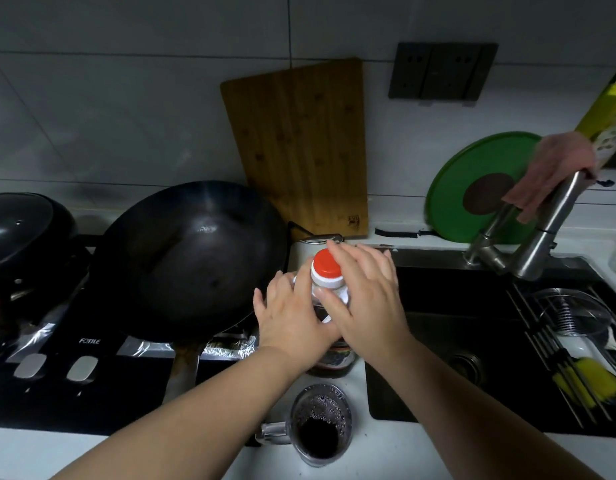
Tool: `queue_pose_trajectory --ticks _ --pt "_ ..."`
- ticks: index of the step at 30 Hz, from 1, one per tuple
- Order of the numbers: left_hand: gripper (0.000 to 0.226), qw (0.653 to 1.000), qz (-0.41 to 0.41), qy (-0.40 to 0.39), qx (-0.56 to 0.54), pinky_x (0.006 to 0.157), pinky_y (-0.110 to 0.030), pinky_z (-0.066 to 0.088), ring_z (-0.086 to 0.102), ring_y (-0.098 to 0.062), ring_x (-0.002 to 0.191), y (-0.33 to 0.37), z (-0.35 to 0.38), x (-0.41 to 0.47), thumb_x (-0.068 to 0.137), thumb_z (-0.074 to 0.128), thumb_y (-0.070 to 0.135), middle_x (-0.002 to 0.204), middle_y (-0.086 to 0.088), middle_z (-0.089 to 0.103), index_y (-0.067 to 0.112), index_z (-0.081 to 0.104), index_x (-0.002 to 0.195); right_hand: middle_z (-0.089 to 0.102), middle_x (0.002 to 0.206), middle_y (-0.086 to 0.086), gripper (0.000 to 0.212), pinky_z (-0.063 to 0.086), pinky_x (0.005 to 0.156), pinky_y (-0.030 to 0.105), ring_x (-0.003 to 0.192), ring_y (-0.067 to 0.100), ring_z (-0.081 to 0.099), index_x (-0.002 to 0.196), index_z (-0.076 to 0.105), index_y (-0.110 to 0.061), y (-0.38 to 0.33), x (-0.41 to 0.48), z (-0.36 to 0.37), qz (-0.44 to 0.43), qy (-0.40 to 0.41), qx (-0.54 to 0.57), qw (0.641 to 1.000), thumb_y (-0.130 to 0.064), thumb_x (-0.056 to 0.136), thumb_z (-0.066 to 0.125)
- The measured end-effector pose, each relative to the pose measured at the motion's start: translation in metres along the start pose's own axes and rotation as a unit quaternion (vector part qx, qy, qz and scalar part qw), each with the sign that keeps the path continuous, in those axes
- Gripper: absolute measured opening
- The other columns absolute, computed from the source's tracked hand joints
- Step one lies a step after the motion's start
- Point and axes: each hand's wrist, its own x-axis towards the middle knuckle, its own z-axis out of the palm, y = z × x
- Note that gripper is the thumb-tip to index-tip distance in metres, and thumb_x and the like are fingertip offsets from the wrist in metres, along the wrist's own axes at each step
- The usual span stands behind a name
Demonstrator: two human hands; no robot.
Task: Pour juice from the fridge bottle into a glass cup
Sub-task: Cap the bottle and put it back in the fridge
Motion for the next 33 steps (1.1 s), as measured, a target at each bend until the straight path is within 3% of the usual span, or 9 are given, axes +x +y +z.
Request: queue_pose_trajectory --ticks 3,6,10,13,18,21,24,28,33 --pt "0.116 0.991 0.042 -0.071 -0.104 0.116 -0.043 0.021 0.028 -0.007 0.139 -0.009 -0.019 -0.003 0.059 0.07 0.055 0.146 0.013 0.037 0.039 0.0 0.149 0.038 0.152 -0.004 0.086 0.014 0.118 0.04 0.141 0.005 0.018 0.151 0.027 -0.026 0.012 -0.016 -0.001 0.031 -0.061 0.05 0.996 -0.062 0.077 0.054" --pt "0.121 0.941 0.037 -0.169 -0.29 0.1 -0.016 0.041 0.048 0.009 0.121 -0.026 -0.039 -0.001 0.064 0.087 0.015 0.135 0.022 0.047 0.038 0.004 0.15 0.022 0.157 -0.013 0.109 0.019 0.116 0.039 0.146 0.006 0.009 0.153 0.012 -0.036 0.018 -0.022 -0.003 0.123 -0.116 0.121 0.978 -0.067 0.062 0.062" --pt "0.123 0.925 0.017 -0.169 -0.34 0.094 -0.011 0.043 0.043 0.019 0.117 -0.034 -0.059 0.013 0.05 0.085 0.034 0.137 0.016 0.042 0.026 0.017 0.153 0.015 0.149 -0.028 0.121 0.016 0.119 0.042 0.145 0.0 0.0 0.151 0.013 -0.043 0.026 -0.023 0.0 0.136 -0.159 0.136 0.968 -0.069 0.048 0.071" --pt "0.108 0.946 0.037 -0.127 -0.295 0.083 0.001 0.037 0.041 0.028 0.109 -0.015 -0.066 0.019 0.059 0.089 0.042 0.125 0.028 0.044 0.029 0.028 0.147 0.013 0.153 -0.027 0.127 0.012 0.119 0.037 0.144 0.001 -0.002 0.147 0.005 -0.048 0.027 -0.023 0.009 0.109 -0.159 0.108 0.975 -0.064 0.047 0.082" --pt "0.11 0.991 0.034 -0.019 -0.126 0.117 -0.045 0.022 0.018 -0.018 0.145 0.029 -0.043 0.031 0.056 0.079 0.068 0.152 0.002 0.033 0.033 0.03 0.148 0.033 0.153 -0.012 0.117 0.017 0.121 0.039 0.146 0.015 0.016 0.152 0.022 -0.027 0.013 -0.017 0.027 0.109 -0.065 0.082 0.989 -0.069 0.056 0.074" --pt "0.099 0.984 0.009 0.031 -0.174 0.113 -0.048 0.03 0.032 -0.02 0.138 0.037 -0.02 0.038 0.053 0.078 0.07 0.145 0.005 0.044 0.041 0.039 0.139 0.039 0.149 -0.006 0.111 0.023 0.118 0.041 0.139 0.015 0.028 0.151 0.02 -0.028 0.013 -0.018 0.028 0.115 -0.048 0.11 0.986 -0.066 0.058 0.068" --pt "0.088 0.967 0.015 0.077 -0.244 0.107 -0.047 0.039 0.043 -0.018 0.128 0.03 -0.008 0.034 0.052 0.077 0.071 0.128 0.019 0.052 0.053 0.038 0.129 0.033 0.154 -0.006 0.114 0.01 0.121 0.046 0.145 0.02 0.02 0.153 0.005 -0.036 0.011 -0.02 0.026 0.132 -0.078 0.101 0.983 -0.065 0.06 0.065" --pt "0.096 0.96 0.045 0.071 -0.267 0.116 -0.049 0.025 0.044 -0.007 0.128 0.027 -0.011 0.028 0.048 0.078 0.07 0.116 0.037 0.044 0.061 0.026 0.128 0.024 0.158 -0.011 0.121 -0.006 0.12 0.043 0.15 0.018 0.001 0.146 -0.01 -0.051 0.009 -0.02 0.025 0.143 -0.111 0.098 0.979 -0.061 0.063 0.077" --pt "0.109 0.994 0.063 -0.008 -0.083 0.117 -0.05 -0.006 0.006 -0.014 0.148 0.011 -0.027 0.036 0.053 0.079 0.069 0.156 0.01 0.027 0.044 0.027 0.146 0.011 0.161 -0.012 0.134 0.001 0.12 0.052 0.149 0.016 -0.004 0.145 -0.008 -0.053 0.023 -0.02 0.017 0.178 -0.158 0.118 0.964 -0.06 0.05 0.086"
